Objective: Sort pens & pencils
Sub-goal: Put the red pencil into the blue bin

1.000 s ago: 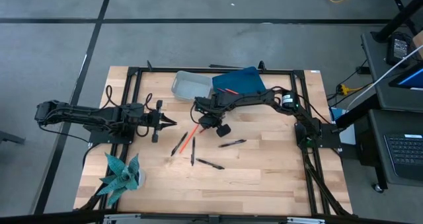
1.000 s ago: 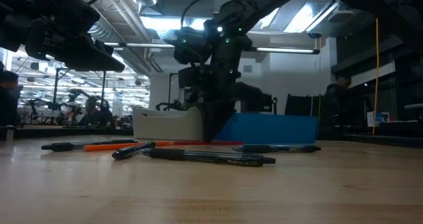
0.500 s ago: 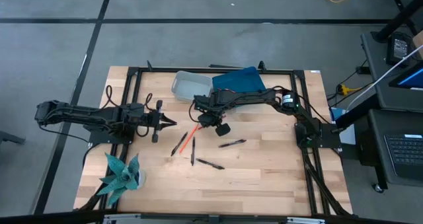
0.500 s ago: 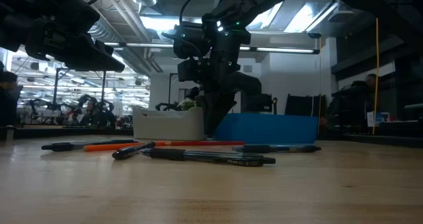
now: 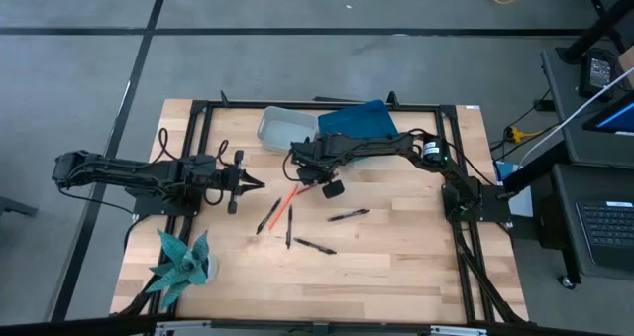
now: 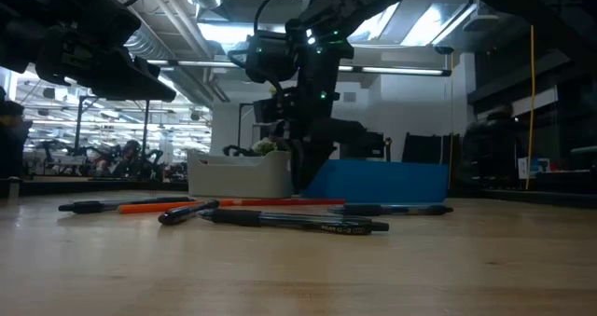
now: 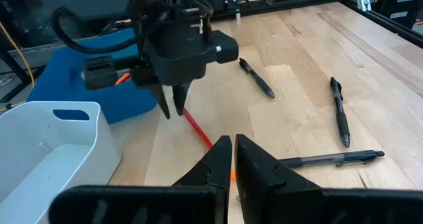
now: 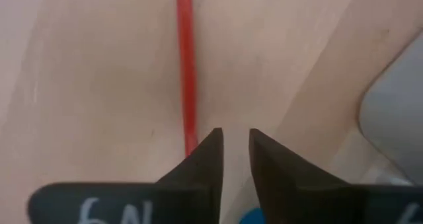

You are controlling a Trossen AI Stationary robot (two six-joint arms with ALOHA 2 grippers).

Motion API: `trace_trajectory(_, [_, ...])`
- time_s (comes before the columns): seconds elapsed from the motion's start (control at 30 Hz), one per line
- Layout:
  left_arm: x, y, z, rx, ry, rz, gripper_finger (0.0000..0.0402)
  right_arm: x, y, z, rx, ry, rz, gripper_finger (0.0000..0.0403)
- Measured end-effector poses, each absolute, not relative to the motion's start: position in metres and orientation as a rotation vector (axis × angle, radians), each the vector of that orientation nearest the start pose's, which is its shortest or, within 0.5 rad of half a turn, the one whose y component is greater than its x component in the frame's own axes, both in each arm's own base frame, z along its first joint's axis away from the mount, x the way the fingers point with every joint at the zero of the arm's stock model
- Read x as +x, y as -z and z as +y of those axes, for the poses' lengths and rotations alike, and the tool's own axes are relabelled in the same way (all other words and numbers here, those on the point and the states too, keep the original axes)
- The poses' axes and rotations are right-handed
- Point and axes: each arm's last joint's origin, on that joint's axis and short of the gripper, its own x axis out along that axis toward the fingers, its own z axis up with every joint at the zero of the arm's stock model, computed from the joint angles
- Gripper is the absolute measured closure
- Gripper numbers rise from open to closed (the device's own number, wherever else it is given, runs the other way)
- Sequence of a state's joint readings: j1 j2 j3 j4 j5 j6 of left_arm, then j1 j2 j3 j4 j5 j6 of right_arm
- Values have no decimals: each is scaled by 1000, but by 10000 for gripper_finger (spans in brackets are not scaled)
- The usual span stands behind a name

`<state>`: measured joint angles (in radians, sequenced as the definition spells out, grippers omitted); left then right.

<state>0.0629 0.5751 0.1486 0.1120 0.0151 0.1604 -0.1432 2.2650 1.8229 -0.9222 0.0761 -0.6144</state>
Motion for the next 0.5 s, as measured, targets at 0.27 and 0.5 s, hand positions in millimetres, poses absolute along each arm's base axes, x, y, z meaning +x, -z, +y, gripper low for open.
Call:
trace_trajectory(0.27, [138, -170, 8, 147, -22, 317, 388, 452, -162, -63, -374, -263, 1350, 269])
trace_trajectory(0.5, [138, -170, 8, 146, -22, 317, 388, 451, -162, -59, -379, -271, 1364, 258])
